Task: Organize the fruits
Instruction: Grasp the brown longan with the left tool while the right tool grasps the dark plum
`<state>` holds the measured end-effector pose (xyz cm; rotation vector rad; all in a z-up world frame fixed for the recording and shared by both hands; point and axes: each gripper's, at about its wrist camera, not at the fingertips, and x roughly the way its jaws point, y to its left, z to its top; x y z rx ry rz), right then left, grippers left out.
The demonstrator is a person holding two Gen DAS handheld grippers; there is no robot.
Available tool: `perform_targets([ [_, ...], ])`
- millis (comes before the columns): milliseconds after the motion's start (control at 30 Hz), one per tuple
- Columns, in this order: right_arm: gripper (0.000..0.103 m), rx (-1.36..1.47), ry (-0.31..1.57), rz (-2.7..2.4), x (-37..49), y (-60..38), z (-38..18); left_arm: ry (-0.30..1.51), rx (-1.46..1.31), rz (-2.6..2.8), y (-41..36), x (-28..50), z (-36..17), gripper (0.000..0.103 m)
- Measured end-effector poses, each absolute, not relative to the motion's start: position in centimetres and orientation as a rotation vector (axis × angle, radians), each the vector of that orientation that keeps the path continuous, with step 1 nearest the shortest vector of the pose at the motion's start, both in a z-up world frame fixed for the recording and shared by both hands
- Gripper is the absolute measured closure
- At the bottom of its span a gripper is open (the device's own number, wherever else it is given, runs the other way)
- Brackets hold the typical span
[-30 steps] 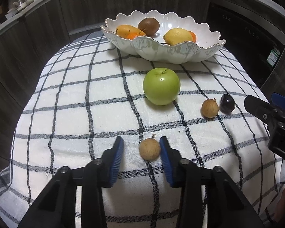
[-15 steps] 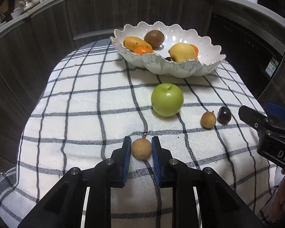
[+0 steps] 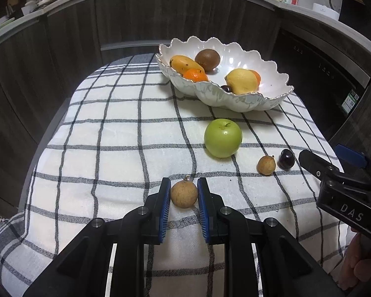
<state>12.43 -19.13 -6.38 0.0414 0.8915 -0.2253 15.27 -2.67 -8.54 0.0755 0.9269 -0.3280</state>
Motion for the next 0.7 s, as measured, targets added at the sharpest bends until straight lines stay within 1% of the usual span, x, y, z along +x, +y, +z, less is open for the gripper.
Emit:
perform_targets([
  [200, 0.019, 0.034, 0.885, -0.218, 12.6, -18.8, -6.1, 0.893, 0.087, -0.304, -2.1, 15.1, -7.8, 0.081],
  [700, 0.02, 0.052, 0.909, -0.239, 14.4, -20.1, -7.8, 0.914, 0.087, -0.306, -3.3, 16.2, -8.9, 0.081],
])
